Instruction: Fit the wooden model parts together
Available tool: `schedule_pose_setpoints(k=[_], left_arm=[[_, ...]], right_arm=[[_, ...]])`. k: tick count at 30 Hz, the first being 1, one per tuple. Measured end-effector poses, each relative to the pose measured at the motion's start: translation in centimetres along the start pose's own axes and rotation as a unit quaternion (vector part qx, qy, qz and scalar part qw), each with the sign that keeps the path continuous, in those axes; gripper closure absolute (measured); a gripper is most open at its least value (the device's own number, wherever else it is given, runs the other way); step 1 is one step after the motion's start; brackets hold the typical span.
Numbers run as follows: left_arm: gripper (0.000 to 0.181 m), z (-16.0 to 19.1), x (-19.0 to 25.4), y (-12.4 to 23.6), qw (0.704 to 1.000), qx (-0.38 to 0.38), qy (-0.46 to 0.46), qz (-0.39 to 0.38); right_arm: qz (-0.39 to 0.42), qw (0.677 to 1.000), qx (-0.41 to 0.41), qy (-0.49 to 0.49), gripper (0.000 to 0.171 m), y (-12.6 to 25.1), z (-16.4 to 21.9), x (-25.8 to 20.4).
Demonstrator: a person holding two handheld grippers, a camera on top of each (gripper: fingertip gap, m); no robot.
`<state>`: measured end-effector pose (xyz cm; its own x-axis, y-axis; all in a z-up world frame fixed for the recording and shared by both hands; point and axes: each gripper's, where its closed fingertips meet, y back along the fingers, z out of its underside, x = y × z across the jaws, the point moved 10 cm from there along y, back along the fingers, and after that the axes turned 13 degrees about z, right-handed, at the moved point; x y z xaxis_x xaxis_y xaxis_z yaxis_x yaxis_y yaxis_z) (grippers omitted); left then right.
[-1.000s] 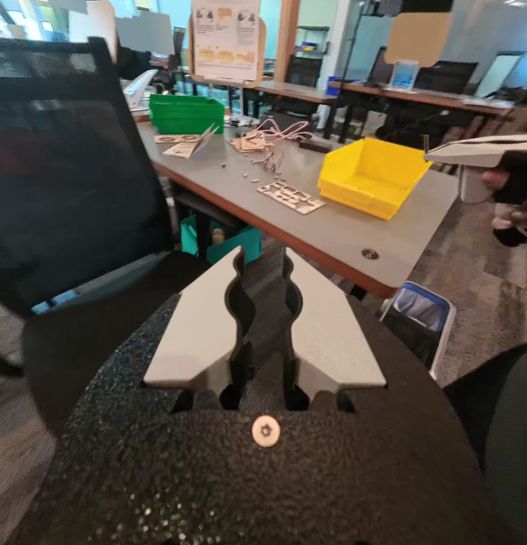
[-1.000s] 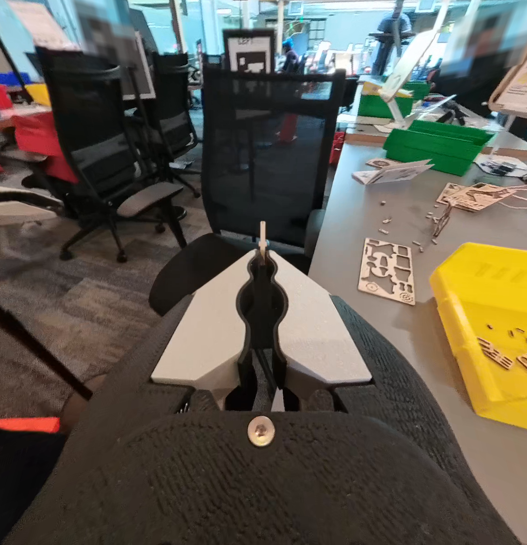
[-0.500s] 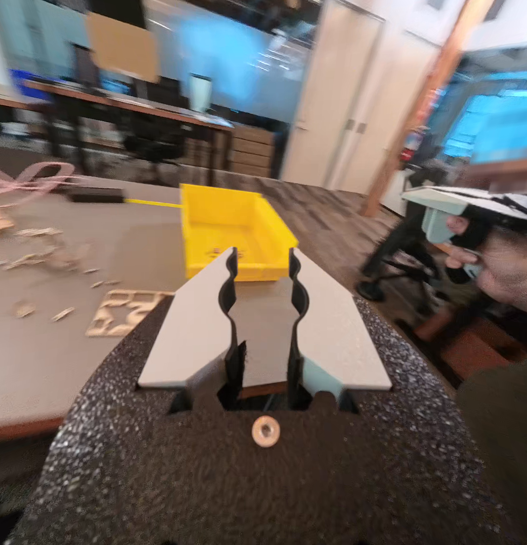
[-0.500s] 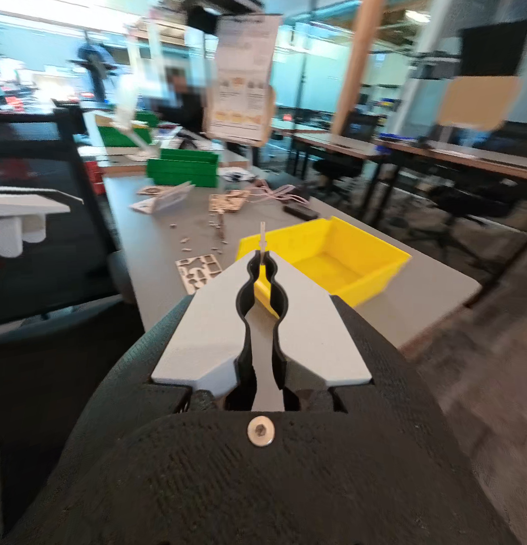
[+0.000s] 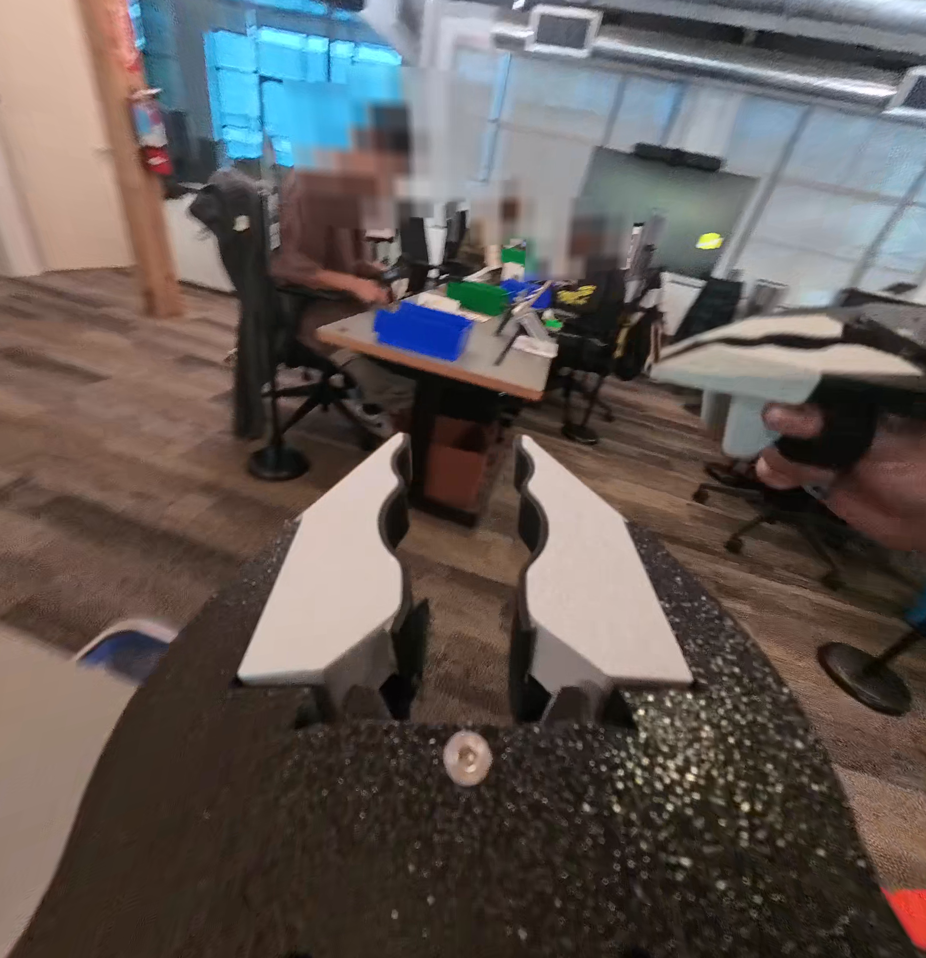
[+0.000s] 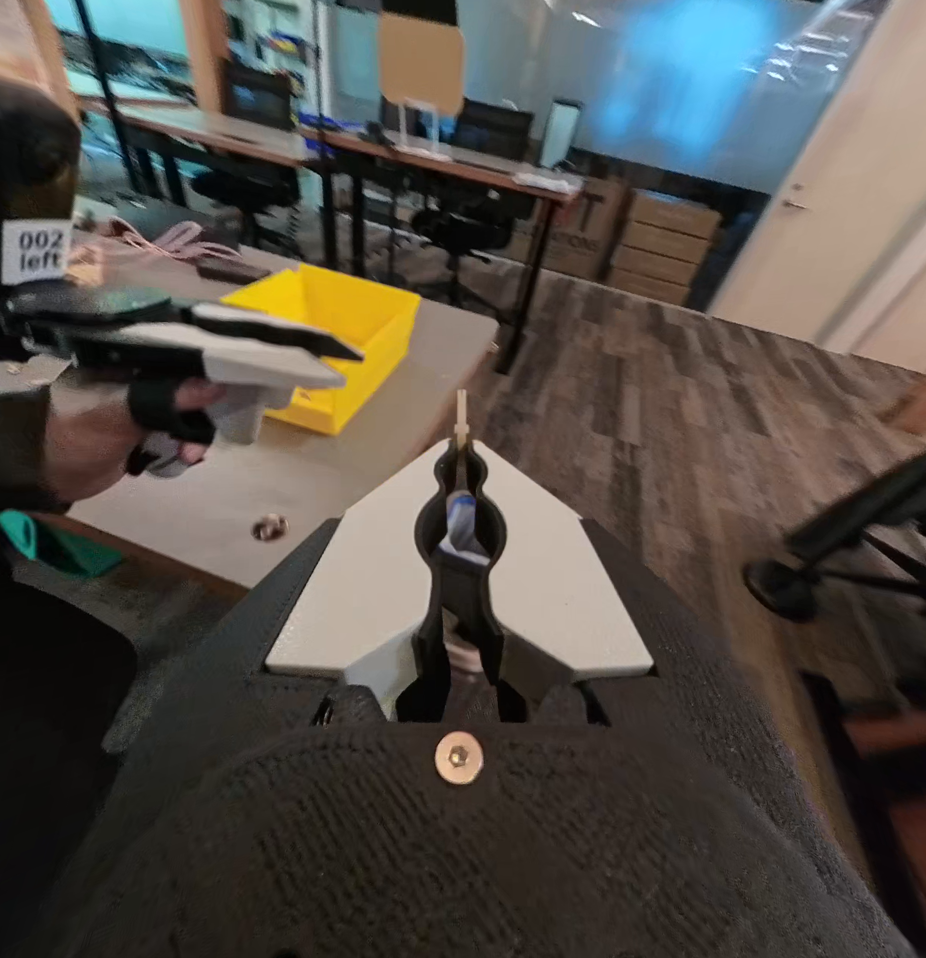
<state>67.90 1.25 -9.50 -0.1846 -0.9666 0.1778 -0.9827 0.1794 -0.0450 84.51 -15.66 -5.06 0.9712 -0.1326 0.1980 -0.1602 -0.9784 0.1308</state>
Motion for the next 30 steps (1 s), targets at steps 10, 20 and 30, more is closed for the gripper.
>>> schedule_pose_setpoints(k=[10, 20, 30], left_arm=[[0.156, 3.5, 3.9, -8.2, 0.982, -0.031, -0.011, 0.184], [0.154, 7.5, 3.5, -1.9, 0.968, -0.085, -0.064, 0.229], [0.160, 9.9, 1.8, 11.1, 0.960, 0.047, 0.017, 0.274]], right_arm=[[0.114, 0.989, -0.071, -0.055, 0.170, 9.8, 5.3, 1.6], [0.139, 0.984, -0.014, -0.112, 0.170, 10.0, 14.2, -4.2], [0.100, 0.980, 0.103, -0.137, 0.170, 6.9, 15.7, -16.4]])
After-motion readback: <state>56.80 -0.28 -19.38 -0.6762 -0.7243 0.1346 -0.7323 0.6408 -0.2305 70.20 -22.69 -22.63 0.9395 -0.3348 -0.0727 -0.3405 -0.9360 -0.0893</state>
